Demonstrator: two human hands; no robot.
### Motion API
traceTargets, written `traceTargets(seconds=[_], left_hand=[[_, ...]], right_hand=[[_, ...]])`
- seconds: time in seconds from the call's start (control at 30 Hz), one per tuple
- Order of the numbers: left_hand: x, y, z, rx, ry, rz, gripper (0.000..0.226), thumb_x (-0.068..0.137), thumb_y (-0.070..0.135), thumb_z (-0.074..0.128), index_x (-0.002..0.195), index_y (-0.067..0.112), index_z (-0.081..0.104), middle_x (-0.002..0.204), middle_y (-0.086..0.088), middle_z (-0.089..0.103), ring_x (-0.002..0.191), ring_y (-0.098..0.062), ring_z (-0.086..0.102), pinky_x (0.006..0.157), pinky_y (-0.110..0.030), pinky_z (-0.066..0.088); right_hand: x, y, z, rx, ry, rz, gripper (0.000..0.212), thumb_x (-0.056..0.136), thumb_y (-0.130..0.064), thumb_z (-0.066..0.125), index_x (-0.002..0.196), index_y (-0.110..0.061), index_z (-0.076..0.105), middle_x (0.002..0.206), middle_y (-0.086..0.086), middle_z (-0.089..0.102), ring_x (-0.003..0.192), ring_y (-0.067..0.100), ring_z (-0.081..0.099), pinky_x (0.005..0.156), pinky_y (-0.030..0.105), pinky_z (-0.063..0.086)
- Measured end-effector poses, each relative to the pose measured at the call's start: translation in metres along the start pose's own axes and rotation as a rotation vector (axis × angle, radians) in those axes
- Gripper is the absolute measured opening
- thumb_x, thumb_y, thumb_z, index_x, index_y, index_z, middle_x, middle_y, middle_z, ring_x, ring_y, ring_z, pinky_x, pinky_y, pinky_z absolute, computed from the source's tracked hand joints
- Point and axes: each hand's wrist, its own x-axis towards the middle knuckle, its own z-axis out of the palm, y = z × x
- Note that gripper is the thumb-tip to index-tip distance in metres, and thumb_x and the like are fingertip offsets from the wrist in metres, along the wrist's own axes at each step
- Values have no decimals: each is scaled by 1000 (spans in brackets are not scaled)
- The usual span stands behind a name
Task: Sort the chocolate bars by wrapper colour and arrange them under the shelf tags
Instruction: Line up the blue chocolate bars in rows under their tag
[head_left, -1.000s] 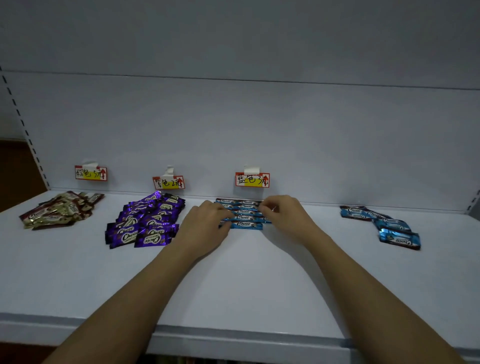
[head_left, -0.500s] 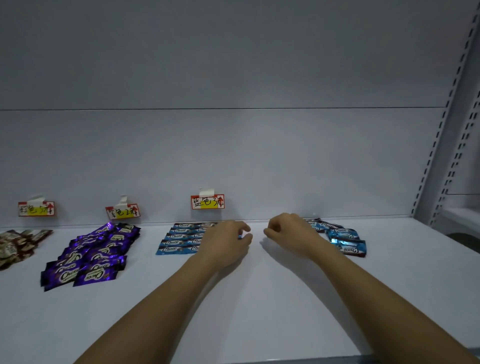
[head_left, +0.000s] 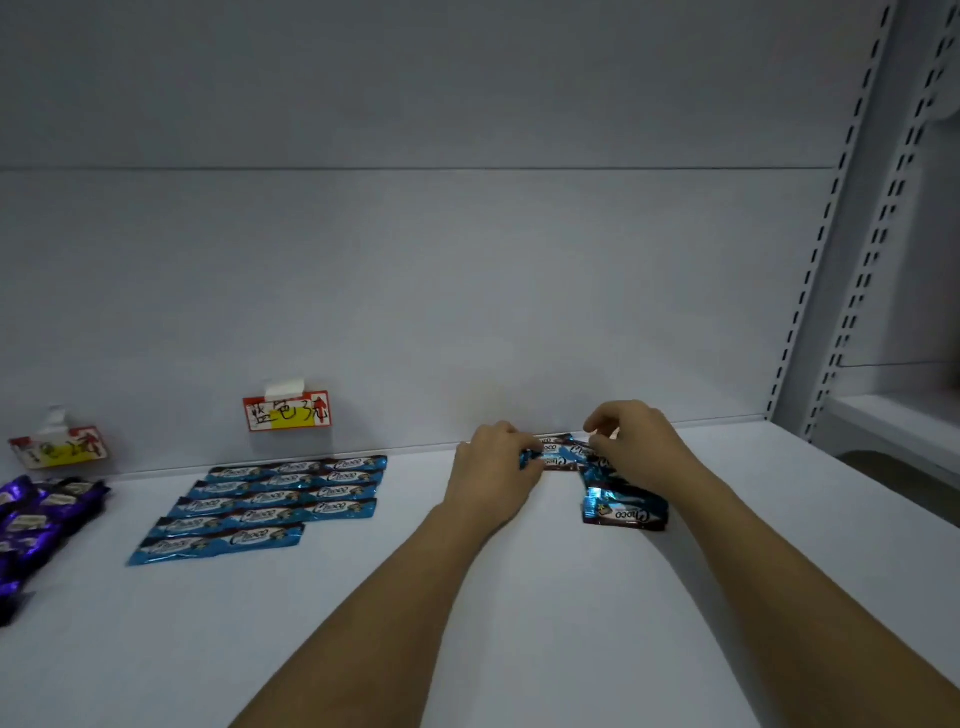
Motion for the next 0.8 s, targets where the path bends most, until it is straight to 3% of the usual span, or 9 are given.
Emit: traceTargets(seconds=[0.17, 0.37, 0.5, 0.57, 0.7, 0.8], left_hand=[[3, -6, 6, -16, -26, -30, 26, 94, 41, 56, 117, 34, 66, 114, 3, 55, 109, -16, 45, 92, -35, 41], [0, -2, 2, -147, 0, -91, 11, 90, 30, 65, 100, 29, 63, 106, 5, 58, 100, -14, 51, 88, -31, 45], [-3, -3, -3, -402, 73, -158, 15, 84, 11, 72, 86, 22, 61, 87, 8, 60, 76, -3, 55, 63, -7, 44], [-4, -2, -5, -506, 119, -195, 19, 81, 4, 73, 80, 20, 61, 83, 5, 63, 69, -2, 54, 54, -4, 40], [-5, -1, -11, -687, 179, -236, 20, 85, 1, 70, 96, 17, 66, 88, 1, 64, 73, -3, 58, 55, -3, 43], [-6, -2, -13, -756, 202, -271, 23, 89, 5, 66, 108, 18, 70, 88, 11, 65, 78, -3, 61, 58, -3, 45]], right_hand=[[5, 7, 3, -26, -93, 16, 12, 90, -21, 66, 102, -20, 70, 94, -5, 65, 72, 1, 53, 54, 16, 35], [7, 8, 2, -5, -163, 130, 19, 85, -22, 74, 103, -20, 68, 99, -1, 68, 83, 11, 61, 59, 18, 40], [6, 8, 0, 5, -197, 173, 11, 86, -18, 72, 88, -23, 62, 95, -1, 67, 78, 9, 61, 55, 19, 41], [5, 7, 0, 19, -187, 169, 14, 85, -15, 71, 86, -23, 60, 94, -1, 66, 82, 12, 61, 57, 20, 42], [3, 6, -2, 35, -159, 151, 18, 83, -12, 72, 86, -24, 59, 93, -5, 64, 81, 9, 60, 57, 20, 42], [2, 5, -3, 13, -128, 126, 17, 84, -14, 72, 92, -26, 63, 91, -8, 63, 74, 4, 56, 56, 19, 41]])
